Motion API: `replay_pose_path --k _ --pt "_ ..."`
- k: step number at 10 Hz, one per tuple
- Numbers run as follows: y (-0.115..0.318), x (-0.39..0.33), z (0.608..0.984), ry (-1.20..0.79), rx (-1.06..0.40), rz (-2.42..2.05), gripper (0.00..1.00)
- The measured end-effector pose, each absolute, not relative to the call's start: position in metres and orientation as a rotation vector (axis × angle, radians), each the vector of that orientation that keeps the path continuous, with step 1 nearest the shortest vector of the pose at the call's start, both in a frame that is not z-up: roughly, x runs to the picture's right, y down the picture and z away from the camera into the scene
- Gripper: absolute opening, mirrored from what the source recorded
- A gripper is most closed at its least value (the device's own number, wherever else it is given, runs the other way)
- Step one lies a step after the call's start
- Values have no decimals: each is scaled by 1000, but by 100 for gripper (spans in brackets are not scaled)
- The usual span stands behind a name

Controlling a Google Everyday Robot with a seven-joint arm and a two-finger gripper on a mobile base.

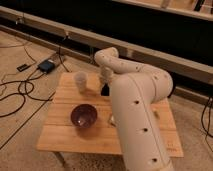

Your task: Place the eraser on the white sponge

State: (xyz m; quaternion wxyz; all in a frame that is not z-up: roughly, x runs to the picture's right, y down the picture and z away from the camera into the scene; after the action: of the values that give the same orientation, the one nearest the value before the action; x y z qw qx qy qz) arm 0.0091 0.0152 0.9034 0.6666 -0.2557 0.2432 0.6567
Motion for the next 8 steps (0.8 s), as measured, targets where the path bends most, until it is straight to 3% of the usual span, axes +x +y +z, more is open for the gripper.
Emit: replay_pose_path --k 8 --pt "110 36 769 664 -524 1551 0"
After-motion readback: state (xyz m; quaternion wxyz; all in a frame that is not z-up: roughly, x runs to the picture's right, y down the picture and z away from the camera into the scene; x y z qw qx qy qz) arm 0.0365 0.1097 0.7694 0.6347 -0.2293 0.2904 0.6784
